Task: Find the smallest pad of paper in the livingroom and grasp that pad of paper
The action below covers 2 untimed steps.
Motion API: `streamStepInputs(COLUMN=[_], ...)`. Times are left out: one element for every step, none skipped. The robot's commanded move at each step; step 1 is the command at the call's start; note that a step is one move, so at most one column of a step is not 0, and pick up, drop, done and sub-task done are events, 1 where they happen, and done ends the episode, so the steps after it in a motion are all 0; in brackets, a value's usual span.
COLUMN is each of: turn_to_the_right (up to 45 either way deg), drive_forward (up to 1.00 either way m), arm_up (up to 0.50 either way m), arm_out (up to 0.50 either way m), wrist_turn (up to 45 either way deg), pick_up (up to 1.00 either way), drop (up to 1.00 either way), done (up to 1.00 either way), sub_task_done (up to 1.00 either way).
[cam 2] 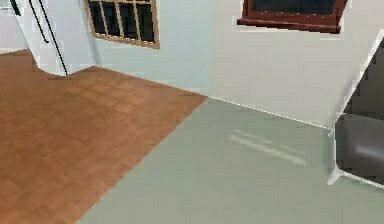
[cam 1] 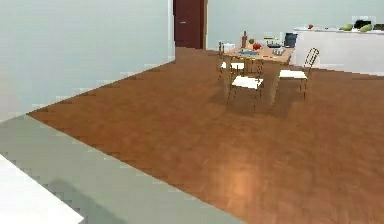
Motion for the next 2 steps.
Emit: streamStepInputs(turn_to_the_right=[45.0,45.0], drive_forward=[0.0,0.0], arm_up=[0.0,0.0], arm_out=[0.0,0.0], wrist_turn=[0.0,0.0], pick_up=[0.0,0.0], drop=[0.0,0.0], done=[0.0,0.0], sub_task_done=[0.0,0.0])
